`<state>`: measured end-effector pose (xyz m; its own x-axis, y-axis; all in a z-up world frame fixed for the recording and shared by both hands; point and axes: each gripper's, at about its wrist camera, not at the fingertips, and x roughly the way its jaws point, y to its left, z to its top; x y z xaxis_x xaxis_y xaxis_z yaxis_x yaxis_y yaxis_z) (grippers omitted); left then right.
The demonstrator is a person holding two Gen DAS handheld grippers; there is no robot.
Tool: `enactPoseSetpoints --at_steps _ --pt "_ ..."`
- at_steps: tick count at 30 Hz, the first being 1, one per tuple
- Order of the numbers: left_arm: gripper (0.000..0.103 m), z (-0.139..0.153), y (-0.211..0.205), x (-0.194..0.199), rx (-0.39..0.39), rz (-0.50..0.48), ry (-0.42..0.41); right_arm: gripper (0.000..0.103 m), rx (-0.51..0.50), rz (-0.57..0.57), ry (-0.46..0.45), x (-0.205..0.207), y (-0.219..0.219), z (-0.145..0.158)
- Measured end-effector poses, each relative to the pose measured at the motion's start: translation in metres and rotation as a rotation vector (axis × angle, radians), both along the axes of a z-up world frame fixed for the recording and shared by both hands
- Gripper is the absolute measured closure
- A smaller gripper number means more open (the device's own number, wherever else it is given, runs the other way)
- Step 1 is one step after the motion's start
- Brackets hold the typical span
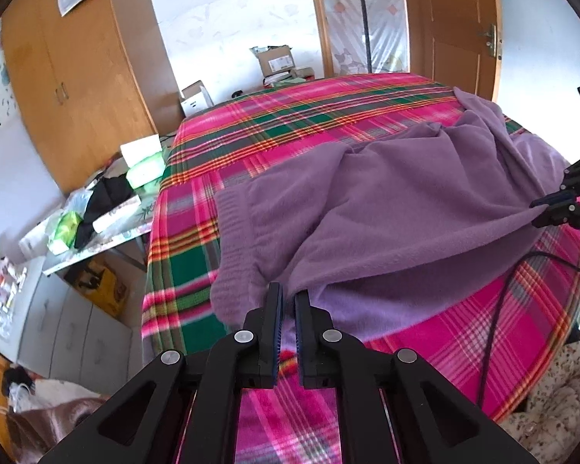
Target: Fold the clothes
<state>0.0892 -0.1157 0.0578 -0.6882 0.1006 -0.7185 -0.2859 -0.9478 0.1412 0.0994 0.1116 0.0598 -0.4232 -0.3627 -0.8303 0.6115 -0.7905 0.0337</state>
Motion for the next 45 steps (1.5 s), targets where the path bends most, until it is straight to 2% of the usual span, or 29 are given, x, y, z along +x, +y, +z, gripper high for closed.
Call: enactPoseSetpoints --at_steps 9,12,15,20,21,24,28,31,32,36,41,45 --pt "0.092 -0.003 -0.035 0.021 0.102 0.094 -0.004 0.092 -0.072 -0.079 -0.043 0.014 0.042 0.017" --pt "0.092 -0.002 -0.052 0.018 0.215 0.145 -0.038 0.092 -0.087 -0.142 -0.009 0.021 0.063 0.03" --pt "0.09 0.0 -0.066 0.015 0.369 0.17 -0.054 0.092 -0.121 -0.24 0.034 0.029 0.097 0.048" --pt "0.074 -0.004 -0.083 0.007 0.61 0.227 -0.091 0.092 -0.192 -0.455 0.076 0.039 0.165 0.071" --pt "0.072 -0.007 -0.086 0.006 0.657 0.244 -0.099 0.089 -0.215 -0.486 0.082 0.041 0.174 0.071" --pt "0.068 -0.016 -0.094 0.0 0.774 0.299 -0.122 0.074 -0.279 -0.572 0.085 0.041 0.189 0.058" --pt "0.068 -0.026 -0.094 -0.01 0.839 0.351 -0.166 0.072 -0.337 -0.6 0.04 0.019 0.178 0.023" --pt "0.068 -0.033 -0.093 -0.016 0.859 0.374 -0.206 0.069 -0.402 -0.566 0.013 -0.004 0.158 0.009" --pt "0.068 -0.035 -0.093 -0.019 0.86 0.386 -0.227 0.064 -0.415 -0.554 0.007 -0.011 0.153 0.006" --pt "0.068 -0.039 -0.097 -0.025 0.903 0.41 -0.244 0.058 -0.414 -0.555 -0.002 -0.039 0.138 0.002" --pt "0.064 -0.044 -0.097 -0.039 0.914 0.434 -0.284 0.056 -0.478 -0.581 -0.061 -0.063 0.136 -0.008" --pt "0.065 -0.047 -0.098 -0.045 0.939 0.446 -0.284 0.059 -0.478 -0.618 -0.109 -0.072 0.136 -0.022"
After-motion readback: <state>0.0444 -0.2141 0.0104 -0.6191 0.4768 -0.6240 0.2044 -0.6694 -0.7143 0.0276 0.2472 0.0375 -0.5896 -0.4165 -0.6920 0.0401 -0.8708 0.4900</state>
